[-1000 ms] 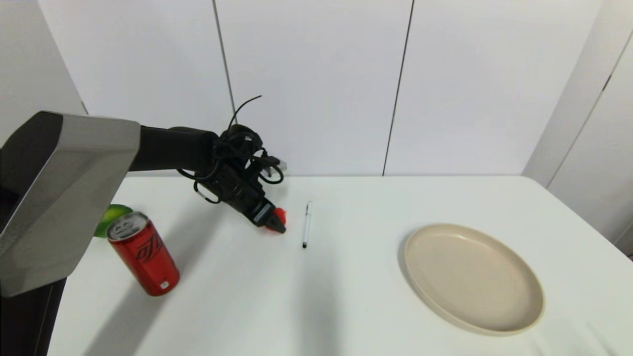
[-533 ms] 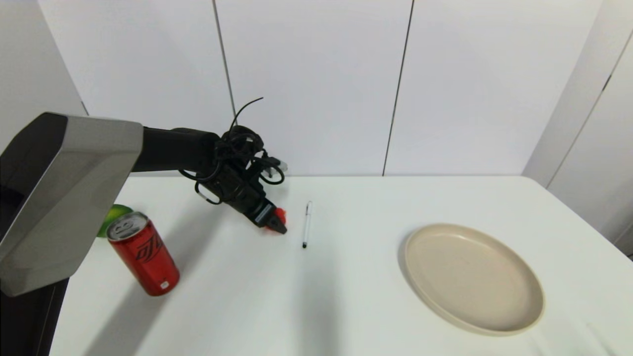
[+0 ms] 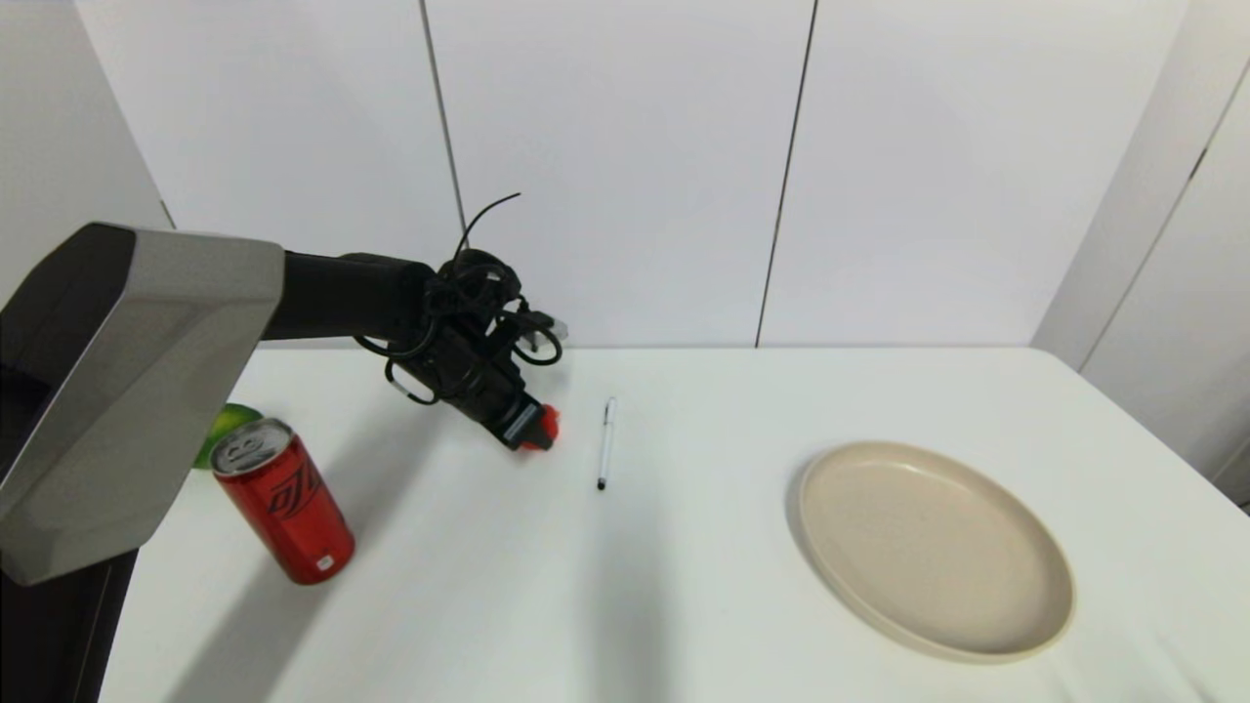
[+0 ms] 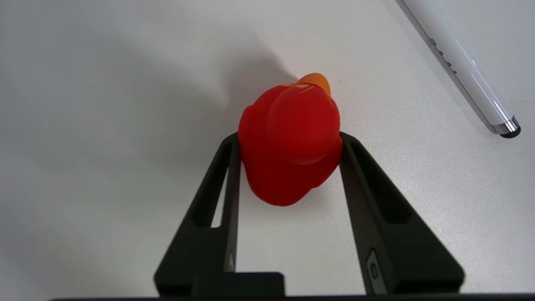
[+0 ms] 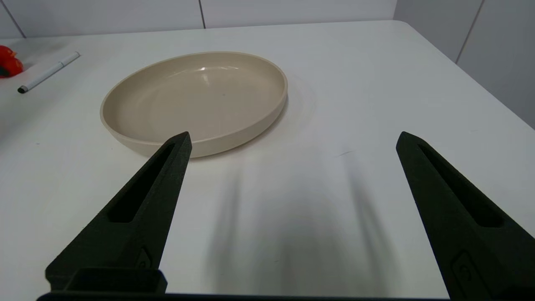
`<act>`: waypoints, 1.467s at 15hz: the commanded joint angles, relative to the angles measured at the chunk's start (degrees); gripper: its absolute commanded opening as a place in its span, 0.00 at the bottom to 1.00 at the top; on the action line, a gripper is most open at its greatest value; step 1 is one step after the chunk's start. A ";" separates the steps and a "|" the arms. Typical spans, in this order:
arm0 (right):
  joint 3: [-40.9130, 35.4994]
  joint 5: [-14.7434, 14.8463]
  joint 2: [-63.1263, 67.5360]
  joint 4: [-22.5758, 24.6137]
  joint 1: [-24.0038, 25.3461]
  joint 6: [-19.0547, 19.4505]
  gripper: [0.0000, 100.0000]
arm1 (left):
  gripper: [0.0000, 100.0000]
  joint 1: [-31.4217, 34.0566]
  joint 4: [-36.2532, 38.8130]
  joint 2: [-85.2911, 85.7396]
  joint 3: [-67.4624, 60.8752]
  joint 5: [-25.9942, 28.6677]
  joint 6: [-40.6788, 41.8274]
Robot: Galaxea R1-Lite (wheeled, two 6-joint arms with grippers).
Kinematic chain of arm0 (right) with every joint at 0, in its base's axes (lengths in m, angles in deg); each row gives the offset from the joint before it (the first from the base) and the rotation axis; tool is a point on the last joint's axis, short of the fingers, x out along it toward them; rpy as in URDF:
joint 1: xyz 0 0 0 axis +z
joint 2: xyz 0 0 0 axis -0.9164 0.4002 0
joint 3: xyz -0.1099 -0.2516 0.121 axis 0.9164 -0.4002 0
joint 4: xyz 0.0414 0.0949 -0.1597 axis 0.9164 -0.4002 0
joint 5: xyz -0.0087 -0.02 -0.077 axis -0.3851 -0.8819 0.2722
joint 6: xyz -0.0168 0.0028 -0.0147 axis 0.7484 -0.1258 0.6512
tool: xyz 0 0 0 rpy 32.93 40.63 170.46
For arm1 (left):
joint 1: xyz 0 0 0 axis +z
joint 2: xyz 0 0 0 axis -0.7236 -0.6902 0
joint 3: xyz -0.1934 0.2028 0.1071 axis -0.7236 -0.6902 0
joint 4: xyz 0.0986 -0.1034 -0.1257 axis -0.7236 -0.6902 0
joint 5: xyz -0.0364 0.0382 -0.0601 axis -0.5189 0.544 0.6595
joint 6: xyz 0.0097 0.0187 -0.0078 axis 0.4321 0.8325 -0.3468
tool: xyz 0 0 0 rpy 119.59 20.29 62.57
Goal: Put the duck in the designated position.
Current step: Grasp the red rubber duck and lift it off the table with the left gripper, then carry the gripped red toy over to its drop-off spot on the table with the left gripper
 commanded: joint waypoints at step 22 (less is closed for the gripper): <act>0.00 0.02 0.00 -0.01 0.02 -0.01 1.00 | 0.00 28.12 -1.32 45.71 -0.44 -33.84 -8.47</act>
